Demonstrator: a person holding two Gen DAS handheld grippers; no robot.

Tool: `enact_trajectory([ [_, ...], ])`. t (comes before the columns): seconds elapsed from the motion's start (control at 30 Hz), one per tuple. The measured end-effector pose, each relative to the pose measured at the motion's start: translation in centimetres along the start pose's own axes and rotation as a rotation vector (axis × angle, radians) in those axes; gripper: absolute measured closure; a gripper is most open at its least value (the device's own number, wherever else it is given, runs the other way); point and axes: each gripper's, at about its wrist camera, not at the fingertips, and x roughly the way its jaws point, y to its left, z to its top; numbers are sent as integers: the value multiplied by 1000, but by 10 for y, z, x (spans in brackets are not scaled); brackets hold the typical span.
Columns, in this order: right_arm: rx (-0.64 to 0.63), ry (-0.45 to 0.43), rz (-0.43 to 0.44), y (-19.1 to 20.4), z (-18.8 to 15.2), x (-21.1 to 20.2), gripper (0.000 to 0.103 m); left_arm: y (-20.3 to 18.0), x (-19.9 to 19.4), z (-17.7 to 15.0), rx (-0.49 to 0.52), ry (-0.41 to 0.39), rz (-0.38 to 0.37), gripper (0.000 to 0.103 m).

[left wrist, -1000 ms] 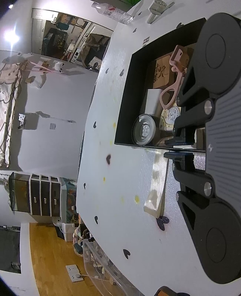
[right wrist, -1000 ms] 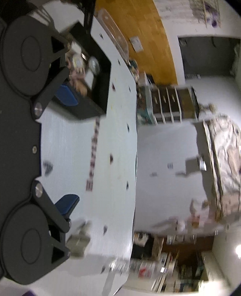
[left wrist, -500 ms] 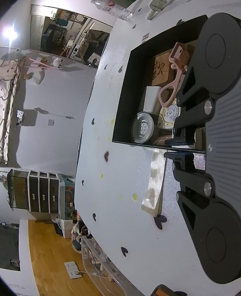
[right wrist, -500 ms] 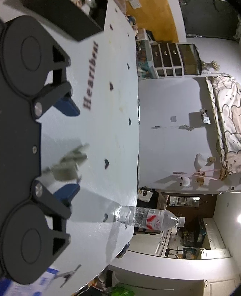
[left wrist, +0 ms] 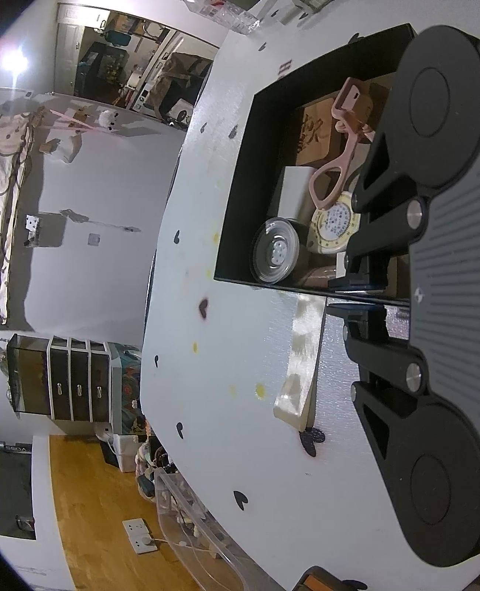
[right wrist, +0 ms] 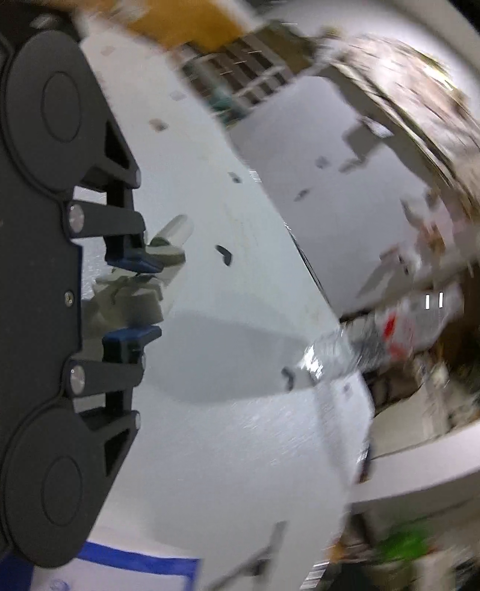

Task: Organize rigid objects
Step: 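Carry the beige plastic clip over the black box and lower it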

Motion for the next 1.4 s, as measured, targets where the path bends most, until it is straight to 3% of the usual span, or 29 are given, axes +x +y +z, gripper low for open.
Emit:
enact_trajectory([
  [0.07, 95, 19, 17, -12, 2, 3, 72, 0, 0, 0, -1, 1, 1, 97],
  [0.17, 109, 32, -35, -15, 4, 6, 68, 0, 0, 0, -5, 2, 1, 97],
  [0.23, 47, 13, -73, -7, 4, 4, 42, 0, 0, 0, -6, 2, 2, 97],
  [0.3, -32, -20, -95, 2, 5, -1, 32, 0, 0, 0, -5, 3, 4, 97],
  [0.4, -153, -33, -84, 12, 6, -1, 26, 0, 1, 0, -5, 5, 7, 97],
  [0.57, -346, 54, -72, 26, 5, 20, 25, 0, 1, 1, -5, 5, 7, 97],
  [0.7, -455, 94, -86, 35, -1, 33, 32, 0, 1, 1, -11, 4, 7, 97],
  [0.77, -484, 94, -101, 37, -3, 33, 39, 0, 2, 2, -12, 4, 8, 97],
  [0.8, -496, 95, -101, 39, -3, 33, 50, 0, 2, 2, -11, 4, 7, 97],
  [0.83, -497, 96, -95, 40, -3, 32, 54, 0, 2, 2, -11, 3, 6, 97],
  [0.93, -498, 109, -72, 47, -6, 29, 55, 0, 1, 2, -13, 0, 4, 97],
  [1.07, -500, 120, 13, 68, -13, 17, 56, 1, 0, 3, -13, -4, -2, 97],
  [1.4, -694, 156, 476, 190, -34, -31, 56, 3, -1, 3, -20, -10, -22, 98],
])
